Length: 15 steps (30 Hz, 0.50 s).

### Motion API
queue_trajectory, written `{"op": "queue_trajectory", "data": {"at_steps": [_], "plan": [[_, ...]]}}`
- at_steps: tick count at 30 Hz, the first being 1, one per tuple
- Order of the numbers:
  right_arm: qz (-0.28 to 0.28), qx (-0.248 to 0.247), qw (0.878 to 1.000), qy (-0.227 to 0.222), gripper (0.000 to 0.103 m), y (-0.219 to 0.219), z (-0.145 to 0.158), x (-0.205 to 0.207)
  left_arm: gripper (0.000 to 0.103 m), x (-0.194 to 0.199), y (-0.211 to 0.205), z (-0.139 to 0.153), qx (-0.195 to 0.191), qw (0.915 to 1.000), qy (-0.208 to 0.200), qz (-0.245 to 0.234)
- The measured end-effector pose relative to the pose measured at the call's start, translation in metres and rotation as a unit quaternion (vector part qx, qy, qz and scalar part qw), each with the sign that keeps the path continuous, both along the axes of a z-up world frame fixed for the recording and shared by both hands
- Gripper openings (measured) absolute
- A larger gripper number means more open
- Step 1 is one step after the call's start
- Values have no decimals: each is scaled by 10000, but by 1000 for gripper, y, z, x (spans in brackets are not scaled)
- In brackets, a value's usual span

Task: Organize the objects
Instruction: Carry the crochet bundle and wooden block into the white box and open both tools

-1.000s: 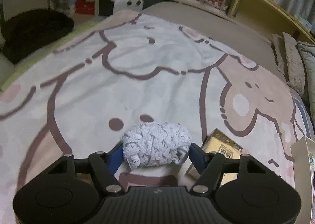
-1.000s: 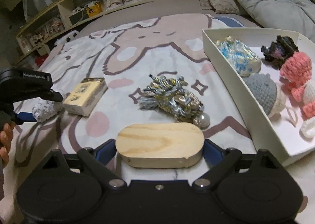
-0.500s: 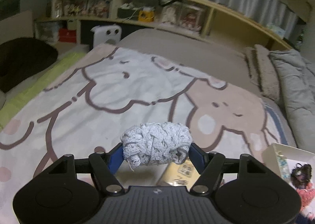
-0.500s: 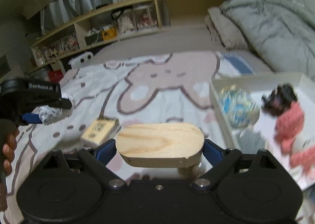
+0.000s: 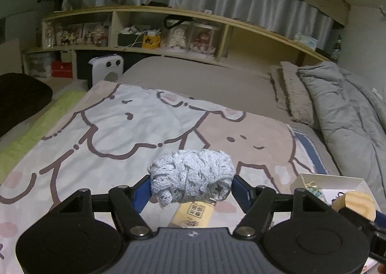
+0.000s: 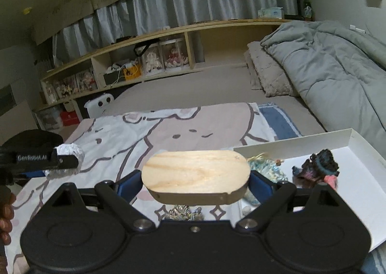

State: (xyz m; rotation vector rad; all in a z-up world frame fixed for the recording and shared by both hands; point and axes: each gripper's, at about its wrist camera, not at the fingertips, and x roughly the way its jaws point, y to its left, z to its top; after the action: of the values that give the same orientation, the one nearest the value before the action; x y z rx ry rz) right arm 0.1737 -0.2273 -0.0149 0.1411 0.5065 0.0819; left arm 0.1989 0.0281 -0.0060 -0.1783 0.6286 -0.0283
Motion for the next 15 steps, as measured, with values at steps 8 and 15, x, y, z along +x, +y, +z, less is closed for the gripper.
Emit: {"op": "queue_trajectory", "data": {"at_steps": [8, 15], "plan": [[64, -42, 9998, -180, 94, -25, 18, -6, 71, -7, -13, 6, -8, 9996, -109, -253], [-276, -70, 9993, -250, 94, -66, 28, -8, 71, -4, -31, 6, -152, 9985, -65, -521]]}}
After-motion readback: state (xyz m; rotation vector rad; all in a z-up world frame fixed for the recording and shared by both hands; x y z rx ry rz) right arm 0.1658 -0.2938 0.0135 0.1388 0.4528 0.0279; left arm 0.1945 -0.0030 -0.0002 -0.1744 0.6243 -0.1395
